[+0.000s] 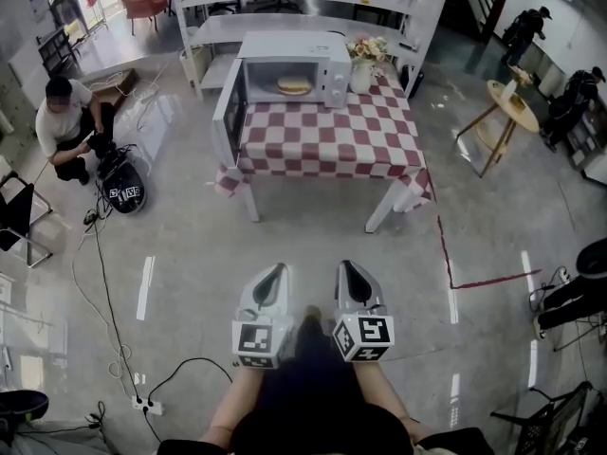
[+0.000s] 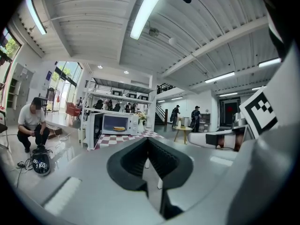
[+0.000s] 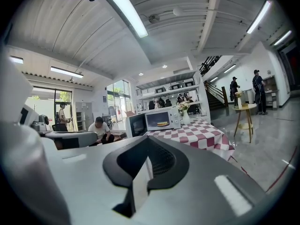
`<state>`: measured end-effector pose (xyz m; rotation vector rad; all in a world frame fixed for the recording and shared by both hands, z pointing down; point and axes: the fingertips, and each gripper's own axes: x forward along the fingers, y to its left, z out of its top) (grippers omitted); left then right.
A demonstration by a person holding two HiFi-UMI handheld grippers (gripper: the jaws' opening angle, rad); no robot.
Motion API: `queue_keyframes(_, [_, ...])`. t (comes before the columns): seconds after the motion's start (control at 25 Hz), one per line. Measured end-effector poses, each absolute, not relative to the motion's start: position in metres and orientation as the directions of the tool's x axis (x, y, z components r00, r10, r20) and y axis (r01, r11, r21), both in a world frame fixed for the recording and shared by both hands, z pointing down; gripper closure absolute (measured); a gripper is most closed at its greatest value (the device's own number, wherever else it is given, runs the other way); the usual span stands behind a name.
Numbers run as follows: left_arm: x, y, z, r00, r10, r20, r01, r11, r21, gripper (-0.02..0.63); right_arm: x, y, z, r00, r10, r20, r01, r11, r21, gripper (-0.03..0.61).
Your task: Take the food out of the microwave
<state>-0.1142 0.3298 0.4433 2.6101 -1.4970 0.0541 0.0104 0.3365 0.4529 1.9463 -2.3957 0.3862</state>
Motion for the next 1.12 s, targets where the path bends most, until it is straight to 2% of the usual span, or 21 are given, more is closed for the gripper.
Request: queue_keyframes(1.12, [-0.070, 0.145, 0.445, 0.481, -0.869, 0.116, -0.876, -0.475, 0.078, 0.603, 0.048, 0.148, 0.462, -0.265, -0.941, 0.210, -0.958, 0.232, -0.171, 0.577])
